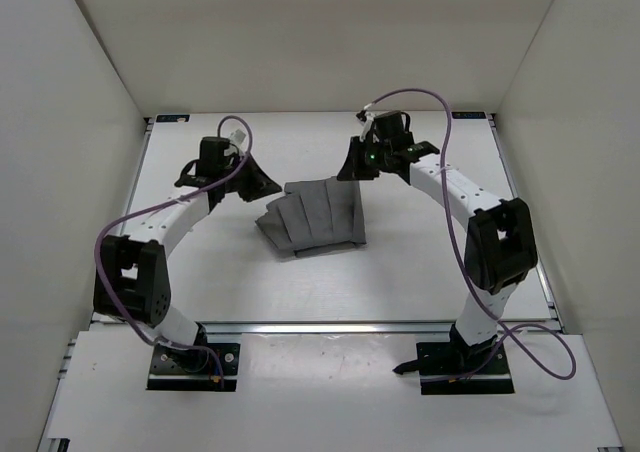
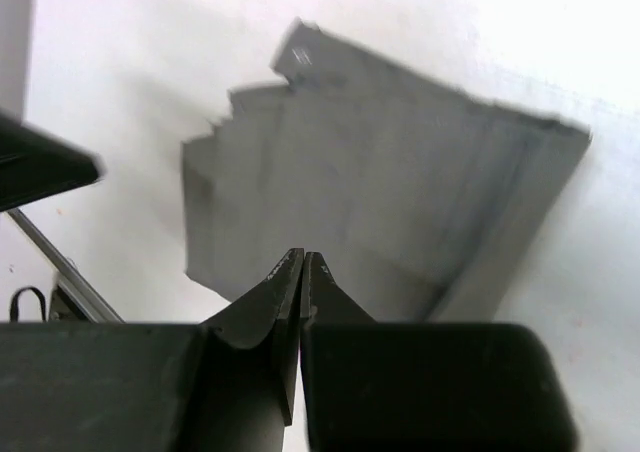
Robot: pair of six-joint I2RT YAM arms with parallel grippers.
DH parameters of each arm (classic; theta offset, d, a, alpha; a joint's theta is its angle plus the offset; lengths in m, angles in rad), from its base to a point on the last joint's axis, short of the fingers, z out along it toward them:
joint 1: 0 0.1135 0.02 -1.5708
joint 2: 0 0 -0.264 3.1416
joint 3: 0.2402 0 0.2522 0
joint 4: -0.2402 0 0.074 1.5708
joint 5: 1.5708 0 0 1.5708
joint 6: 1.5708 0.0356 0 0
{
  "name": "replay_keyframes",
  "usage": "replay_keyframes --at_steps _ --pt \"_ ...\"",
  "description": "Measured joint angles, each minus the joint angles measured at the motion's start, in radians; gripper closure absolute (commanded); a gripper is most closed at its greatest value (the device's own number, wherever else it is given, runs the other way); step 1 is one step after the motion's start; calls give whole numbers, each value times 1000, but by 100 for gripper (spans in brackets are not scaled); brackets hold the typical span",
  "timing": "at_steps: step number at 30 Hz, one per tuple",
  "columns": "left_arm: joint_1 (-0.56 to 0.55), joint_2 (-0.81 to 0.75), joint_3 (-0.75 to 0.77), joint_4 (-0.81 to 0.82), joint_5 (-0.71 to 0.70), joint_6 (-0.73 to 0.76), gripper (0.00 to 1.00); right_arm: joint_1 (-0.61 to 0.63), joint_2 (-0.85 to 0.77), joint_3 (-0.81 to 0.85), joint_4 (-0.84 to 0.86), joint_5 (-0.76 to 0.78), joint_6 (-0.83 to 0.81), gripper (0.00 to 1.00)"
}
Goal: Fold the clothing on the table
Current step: Fold the skirt
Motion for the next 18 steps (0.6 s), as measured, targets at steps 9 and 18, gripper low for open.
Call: replay_keyframes --at_steps 9,18 --pt "-282 -31 -47 61 -121 27 100 -4 86 -94 -4 -28 -27 100" --pt "-287 64 -240 6 -271 72 100 -35 188 -95 -6 -29 -53 100"
